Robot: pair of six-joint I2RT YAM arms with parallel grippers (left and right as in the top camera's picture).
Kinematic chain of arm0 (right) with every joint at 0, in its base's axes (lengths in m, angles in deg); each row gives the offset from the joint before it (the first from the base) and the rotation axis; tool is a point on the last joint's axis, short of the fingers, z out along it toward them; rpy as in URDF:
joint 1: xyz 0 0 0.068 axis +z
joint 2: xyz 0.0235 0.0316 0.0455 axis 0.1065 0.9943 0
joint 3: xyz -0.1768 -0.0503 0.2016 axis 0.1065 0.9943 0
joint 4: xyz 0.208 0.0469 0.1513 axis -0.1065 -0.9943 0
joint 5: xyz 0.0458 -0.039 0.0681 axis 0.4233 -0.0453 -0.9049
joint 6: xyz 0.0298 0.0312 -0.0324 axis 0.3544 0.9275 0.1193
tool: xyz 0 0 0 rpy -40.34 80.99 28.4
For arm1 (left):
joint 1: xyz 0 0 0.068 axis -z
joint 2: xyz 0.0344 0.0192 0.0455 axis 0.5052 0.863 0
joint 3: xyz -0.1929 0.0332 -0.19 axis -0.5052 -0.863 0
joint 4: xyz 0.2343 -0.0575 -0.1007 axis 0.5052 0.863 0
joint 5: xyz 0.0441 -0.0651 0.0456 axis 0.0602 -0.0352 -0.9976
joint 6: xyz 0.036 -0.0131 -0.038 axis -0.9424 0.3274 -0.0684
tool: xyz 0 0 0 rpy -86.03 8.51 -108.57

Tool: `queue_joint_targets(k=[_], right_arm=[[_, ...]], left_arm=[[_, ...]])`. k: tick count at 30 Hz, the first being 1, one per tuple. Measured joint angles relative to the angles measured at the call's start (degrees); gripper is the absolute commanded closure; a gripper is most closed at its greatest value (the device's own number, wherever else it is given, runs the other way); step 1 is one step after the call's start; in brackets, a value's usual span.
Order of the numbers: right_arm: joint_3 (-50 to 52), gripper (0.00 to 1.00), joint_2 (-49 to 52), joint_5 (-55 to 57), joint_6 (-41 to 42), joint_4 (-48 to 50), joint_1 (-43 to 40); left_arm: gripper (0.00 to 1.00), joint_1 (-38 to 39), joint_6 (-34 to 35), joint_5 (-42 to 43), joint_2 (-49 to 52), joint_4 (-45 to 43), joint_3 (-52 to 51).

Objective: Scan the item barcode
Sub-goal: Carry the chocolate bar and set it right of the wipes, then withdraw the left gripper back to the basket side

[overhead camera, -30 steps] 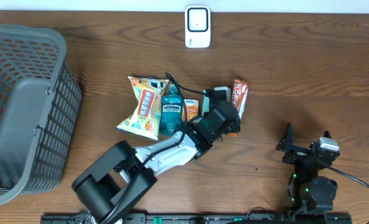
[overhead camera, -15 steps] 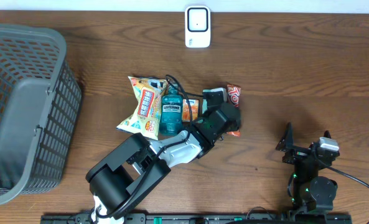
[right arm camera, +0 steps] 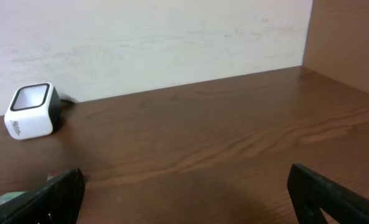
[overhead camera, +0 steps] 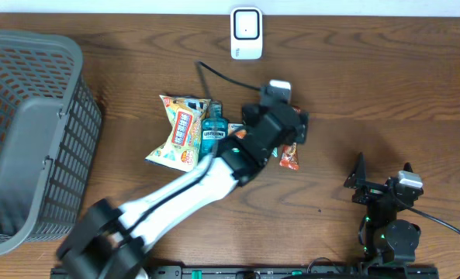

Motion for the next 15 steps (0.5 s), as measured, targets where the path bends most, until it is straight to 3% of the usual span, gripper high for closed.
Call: queue_joint_targets(k=[11, 15], right_arm=[[0.0, 0.01, 0.0, 0.0, 0.0, 0.0, 0.0], [0.0, 0.01, 0.0, 0.0, 0.0, 0.0, 0.0]], left_arm=[[0.02, -10.1, -25.0, -6.6, -14.9, -3.0, 7.2], [0.02, -14.6, -34.5, -8.1, -19.8, 2.3, 12.5]])
